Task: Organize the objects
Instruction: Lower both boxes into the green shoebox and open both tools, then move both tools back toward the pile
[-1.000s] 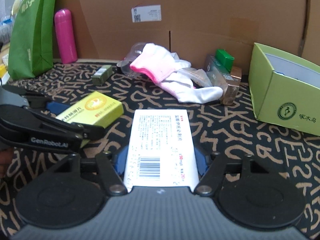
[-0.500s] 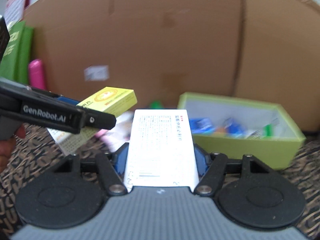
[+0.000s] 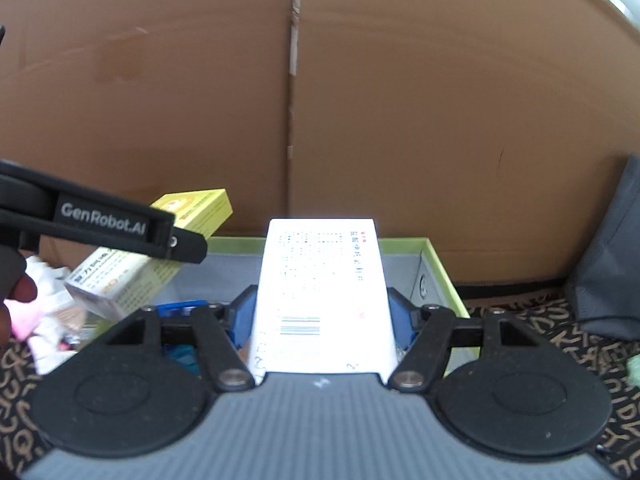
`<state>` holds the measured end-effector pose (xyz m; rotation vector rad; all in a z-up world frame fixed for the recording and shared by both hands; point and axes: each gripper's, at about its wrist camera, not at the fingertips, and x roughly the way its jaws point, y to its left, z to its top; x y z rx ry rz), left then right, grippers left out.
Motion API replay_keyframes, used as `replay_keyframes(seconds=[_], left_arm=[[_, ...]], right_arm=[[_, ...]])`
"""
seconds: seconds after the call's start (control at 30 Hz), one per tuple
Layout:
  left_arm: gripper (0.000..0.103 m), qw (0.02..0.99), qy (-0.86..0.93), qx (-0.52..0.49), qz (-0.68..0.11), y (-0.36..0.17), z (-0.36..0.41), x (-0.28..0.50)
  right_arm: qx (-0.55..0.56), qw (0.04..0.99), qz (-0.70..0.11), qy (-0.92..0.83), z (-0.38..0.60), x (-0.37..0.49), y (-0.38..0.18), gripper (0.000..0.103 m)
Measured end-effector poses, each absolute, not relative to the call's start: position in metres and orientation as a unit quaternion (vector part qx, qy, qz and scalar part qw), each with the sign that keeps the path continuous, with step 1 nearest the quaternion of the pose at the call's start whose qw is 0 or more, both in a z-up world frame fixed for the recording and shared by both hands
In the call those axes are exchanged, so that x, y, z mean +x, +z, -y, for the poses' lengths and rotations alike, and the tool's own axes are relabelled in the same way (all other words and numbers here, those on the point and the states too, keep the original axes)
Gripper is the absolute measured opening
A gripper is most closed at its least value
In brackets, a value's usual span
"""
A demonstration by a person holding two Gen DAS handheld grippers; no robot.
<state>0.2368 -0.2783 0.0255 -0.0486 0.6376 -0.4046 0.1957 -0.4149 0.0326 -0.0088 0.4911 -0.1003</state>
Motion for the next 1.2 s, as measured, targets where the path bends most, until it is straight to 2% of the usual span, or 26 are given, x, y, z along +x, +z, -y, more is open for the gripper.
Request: replay_keyframes(seconds=[0.3, 0.33, 0.37, 0.4, 0.5, 0.7, 1.03, 1.2], left_arm=[[0.071, 0.925, -0.197, -0.021, -0.323, 0.002, 0.302, 0.269], [0.075, 0.925, -0.204, -0.023, -0.320, -0.001, 0.303, 0.270], [0.087, 0.924, -0.210, -0.020, -0.320, -0.003, 0.304, 0.270], [0.091, 0.925, -0.208, -0.015, -0.318, -0.005, 0.304, 0.270], [0.091, 0.929, -0.196, 0.005, -0.314, -0.009, 0.308, 0.267], [0.091, 0.931, -0.207, 0.013, -0.301, -0.002, 0.302, 0.246], [0.091, 0.938, -0.215, 0.002, -0.272, 0.029, 0.257, 0.206], [0.091, 0.935, -0.217, -0.030, -0.278, 0.029, 0.201, 0.170]], right_arm=[[0.002, 0.962, -0.268, -0.046, 0.426, 0.241, 0.003, 0.066], [-0.002, 0.961, -0.273, -0.046, 0.426, 0.244, -0.002, 0.066], [-0.005, 0.960, -0.276, -0.047, 0.424, 0.244, -0.005, 0.067], [-0.008, 0.959, -0.280, -0.045, 0.422, 0.244, -0.009, 0.070], [-0.017, 0.960, -0.277, -0.039, 0.421, 0.237, -0.013, 0.090], [-0.035, 0.966, -0.249, -0.052, 0.414, 0.210, 0.001, 0.099], [-0.032, 0.978, -0.202, -0.049, 0.400, 0.162, 0.027, 0.103], [-0.023, 0.980, -0.194, -0.036, 0.379, 0.133, 0.038, 0.103]])
